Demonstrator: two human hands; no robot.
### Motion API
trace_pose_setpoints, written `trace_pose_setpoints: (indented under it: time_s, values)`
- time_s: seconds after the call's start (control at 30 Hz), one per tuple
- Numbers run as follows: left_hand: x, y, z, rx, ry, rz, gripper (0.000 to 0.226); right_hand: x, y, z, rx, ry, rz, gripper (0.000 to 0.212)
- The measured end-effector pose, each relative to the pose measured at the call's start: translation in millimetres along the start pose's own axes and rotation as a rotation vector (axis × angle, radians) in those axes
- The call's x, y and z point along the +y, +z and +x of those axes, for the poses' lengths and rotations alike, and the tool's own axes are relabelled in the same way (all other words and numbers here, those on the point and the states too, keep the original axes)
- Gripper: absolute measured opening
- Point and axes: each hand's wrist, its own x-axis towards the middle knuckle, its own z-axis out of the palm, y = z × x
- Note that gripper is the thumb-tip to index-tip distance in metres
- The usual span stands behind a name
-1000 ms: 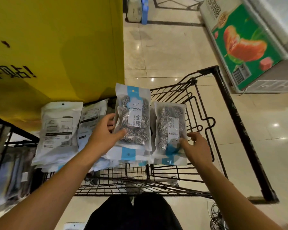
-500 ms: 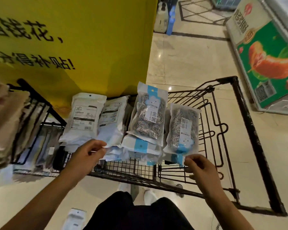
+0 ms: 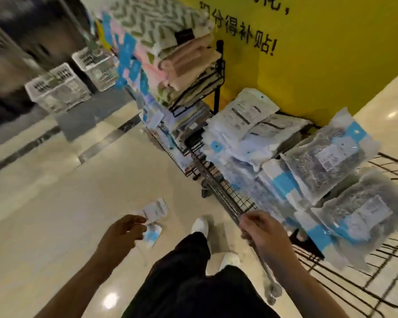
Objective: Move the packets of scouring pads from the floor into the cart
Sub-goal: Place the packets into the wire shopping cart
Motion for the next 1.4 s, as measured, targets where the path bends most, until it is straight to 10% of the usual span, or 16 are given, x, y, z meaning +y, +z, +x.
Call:
trace_pose_setpoints:
  time_s: [0.53,0.83,1.4]
  values:
    - [-209.6,-118.4,-88.4,0.32,-0.266,-0.4,0.018,-31.3,238.3,-35.9,-0.518,-0.054,-0.403,0.011]
    - [-323.9,-241.1,-72.1,0.303,-0.381,-0.383,0.016,-2.6,379.2,-36.3,-0.351,0.115,-0.464,0.01]
    - [-298.1,-415.8,179.1,-0.09,-0.192,-0.119,0.017,-17.9,588.7,43.1,-0.147,0.407,-0.464,0.013]
